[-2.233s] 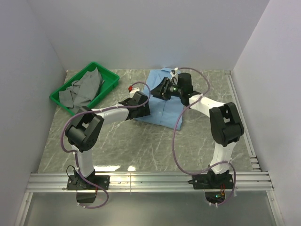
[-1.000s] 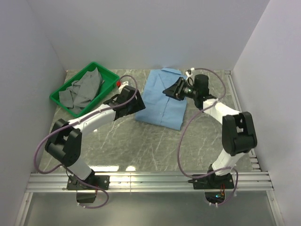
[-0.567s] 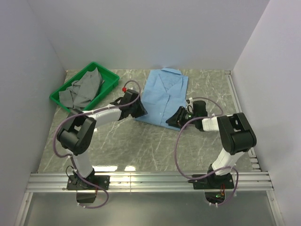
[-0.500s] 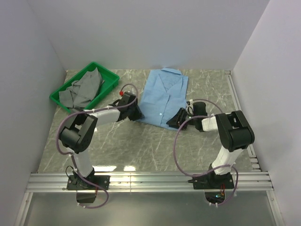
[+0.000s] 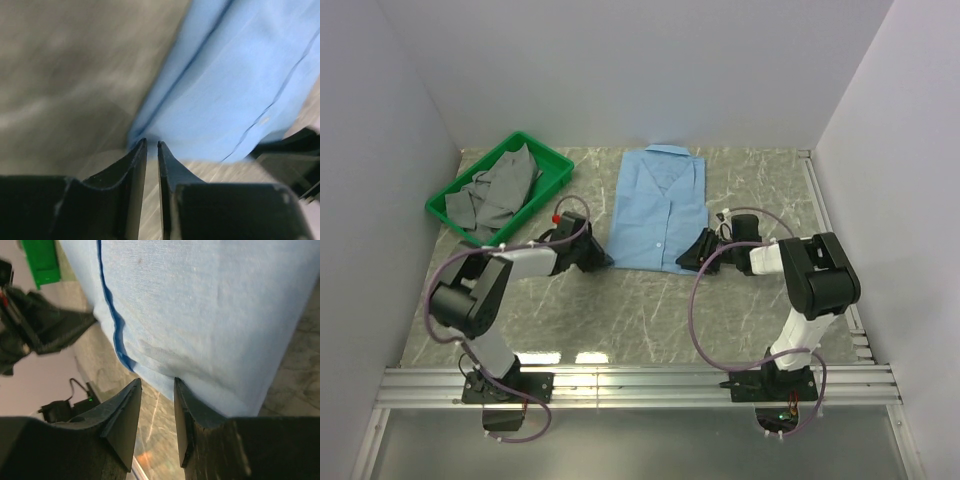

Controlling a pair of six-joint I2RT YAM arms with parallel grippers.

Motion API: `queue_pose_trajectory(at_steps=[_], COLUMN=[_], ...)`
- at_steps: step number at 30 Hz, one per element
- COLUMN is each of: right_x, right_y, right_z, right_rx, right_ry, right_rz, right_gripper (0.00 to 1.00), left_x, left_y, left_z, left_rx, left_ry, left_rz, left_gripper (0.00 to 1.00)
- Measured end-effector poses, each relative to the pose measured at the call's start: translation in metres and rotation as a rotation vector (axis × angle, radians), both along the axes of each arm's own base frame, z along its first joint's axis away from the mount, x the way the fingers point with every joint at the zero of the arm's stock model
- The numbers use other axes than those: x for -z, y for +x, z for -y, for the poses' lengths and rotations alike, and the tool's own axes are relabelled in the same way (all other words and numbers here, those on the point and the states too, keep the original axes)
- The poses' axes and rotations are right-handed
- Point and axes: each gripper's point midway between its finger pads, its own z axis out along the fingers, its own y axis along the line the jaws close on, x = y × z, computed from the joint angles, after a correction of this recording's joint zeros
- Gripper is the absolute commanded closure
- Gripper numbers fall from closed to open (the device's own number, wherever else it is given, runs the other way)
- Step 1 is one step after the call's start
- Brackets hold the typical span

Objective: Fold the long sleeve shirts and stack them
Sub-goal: Fold the shirt

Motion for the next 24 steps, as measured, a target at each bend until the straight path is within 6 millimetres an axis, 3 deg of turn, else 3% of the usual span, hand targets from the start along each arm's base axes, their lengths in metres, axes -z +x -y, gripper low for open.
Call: queue_pose_trajectory(at_steps=[4,5,7,8,10,11,13,18,21,24], right_x=[-0.010,-0.016,-0.032,-0.041,-0.062,-0.074,-0.096,-0.130,-0.131,-0.122], right_y=[0.001,0.002,0.008,0.012,0.020,0.026,0.039,0.073,0.093,0.109], right_z=[0.003,0.003,0.001,0.001,0.001,0.001,0.002,0.008,0.010,0.009], right_rx=[-0.018,-0.023,-0.033,-0.035,-0.027,-0.020,-0.001,0.062,0.087,0.096], right_ry=[-0.067,-0.080,-0.101,-0.109,-0.124,-0.126,-0.127,-0.101,-0.090,-0.087], right_rz=[0.031,0.048,0.096,0.123,0.176,0.208,0.269,0.338,0.332,0.309], right_gripper=[0.58,0.58,0.56,0.54,0.52,0.50,0.49,0.50,0.51,0.52], left_x=[-0.001,-0.004,-0.014,-0.020,-0.035,-0.042,-0.058,-0.097,-0.098,-0.081], left_y=[-0.042,-0.050,-0.055,-0.054,-0.049,-0.043,-0.026,0.049,0.092,0.125], left_z=[-0.021,-0.027,-0.033,-0.036,-0.038,-0.038,-0.035,-0.014,-0.001,0.005], left_rx=[-0.006,-0.012,-0.017,-0.024,-0.021,-0.021,-0.017,-0.018,-0.010,0.011], left_ry=[0.035,0.045,0.060,0.065,0.079,0.086,0.105,0.136,0.179,0.239], left_rz=[-0.049,-0.053,-0.037,-0.015,0.033,0.057,0.106,0.237,0.278,0.286], left_gripper=[0.71,0.66,0.57,0.46,0.35,0.25,0.21,0.22,0.28,0.36])
